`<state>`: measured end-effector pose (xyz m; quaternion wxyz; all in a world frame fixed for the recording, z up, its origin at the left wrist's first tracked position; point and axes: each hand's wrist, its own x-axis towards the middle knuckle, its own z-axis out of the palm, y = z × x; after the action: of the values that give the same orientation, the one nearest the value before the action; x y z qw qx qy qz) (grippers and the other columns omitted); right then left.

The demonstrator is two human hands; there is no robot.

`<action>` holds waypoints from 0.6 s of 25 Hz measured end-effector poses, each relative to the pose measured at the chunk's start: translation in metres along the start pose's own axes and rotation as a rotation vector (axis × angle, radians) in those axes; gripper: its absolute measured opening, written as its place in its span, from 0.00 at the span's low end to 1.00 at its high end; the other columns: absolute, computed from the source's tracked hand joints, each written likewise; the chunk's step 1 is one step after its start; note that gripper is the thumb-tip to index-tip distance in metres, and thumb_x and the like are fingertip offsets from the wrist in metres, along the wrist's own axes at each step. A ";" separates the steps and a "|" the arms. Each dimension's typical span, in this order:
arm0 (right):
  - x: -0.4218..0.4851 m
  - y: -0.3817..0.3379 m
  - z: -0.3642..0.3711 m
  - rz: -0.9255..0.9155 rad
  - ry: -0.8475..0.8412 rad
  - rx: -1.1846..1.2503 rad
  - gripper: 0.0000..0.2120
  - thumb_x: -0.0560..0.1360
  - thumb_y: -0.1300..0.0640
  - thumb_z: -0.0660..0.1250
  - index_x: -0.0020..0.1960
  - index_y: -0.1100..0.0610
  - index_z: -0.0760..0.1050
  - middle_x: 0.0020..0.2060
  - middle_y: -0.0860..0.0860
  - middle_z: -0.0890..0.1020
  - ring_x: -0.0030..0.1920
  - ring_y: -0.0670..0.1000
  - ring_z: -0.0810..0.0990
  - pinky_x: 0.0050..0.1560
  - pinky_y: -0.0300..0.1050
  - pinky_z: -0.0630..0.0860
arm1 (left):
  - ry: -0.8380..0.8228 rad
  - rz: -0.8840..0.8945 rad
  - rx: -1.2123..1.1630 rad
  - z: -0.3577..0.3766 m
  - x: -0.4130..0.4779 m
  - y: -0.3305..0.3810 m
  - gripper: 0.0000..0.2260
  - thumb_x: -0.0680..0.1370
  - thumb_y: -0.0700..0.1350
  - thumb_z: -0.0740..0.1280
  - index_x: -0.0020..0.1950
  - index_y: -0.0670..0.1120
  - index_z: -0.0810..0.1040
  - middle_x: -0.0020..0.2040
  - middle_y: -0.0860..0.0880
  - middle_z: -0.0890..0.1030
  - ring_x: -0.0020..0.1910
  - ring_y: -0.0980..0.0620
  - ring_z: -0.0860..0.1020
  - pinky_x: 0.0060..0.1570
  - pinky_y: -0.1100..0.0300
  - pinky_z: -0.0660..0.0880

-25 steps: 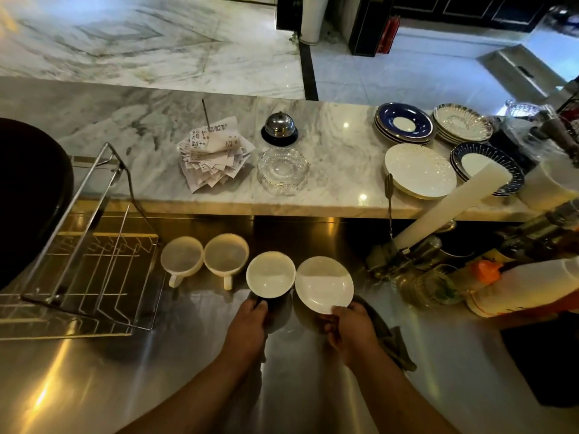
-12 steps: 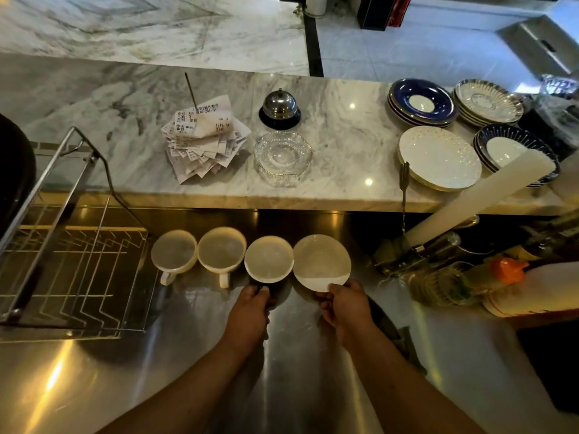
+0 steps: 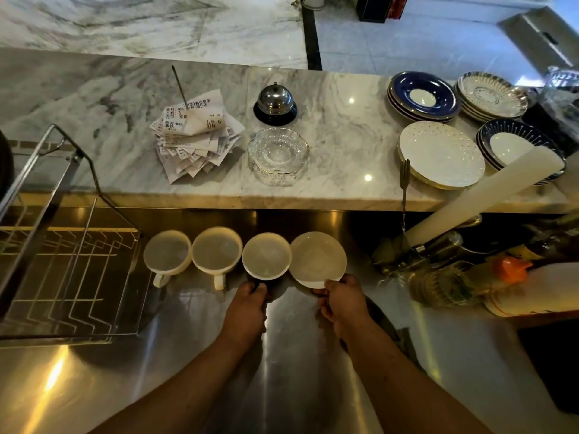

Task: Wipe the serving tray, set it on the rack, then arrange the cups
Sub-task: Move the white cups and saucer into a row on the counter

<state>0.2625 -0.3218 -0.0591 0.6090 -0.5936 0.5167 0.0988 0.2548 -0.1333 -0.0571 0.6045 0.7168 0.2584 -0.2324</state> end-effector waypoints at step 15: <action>0.009 0.000 -0.009 -0.356 0.100 -0.661 0.17 0.78 0.51 0.69 0.62 0.59 0.74 0.54 0.57 0.83 0.51 0.57 0.82 0.50 0.52 0.80 | 0.041 0.203 0.345 -0.006 0.001 0.000 0.11 0.83 0.57 0.59 0.55 0.54 0.79 0.48 0.54 0.83 0.47 0.52 0.80 0.43 0.57 0.72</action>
<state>0.2622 -0.3335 -0.0632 0.3661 -0.8426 0.3749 0.1239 0.2556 -0.1277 -0.0570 0.4877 0.8367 0.1532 -0.1964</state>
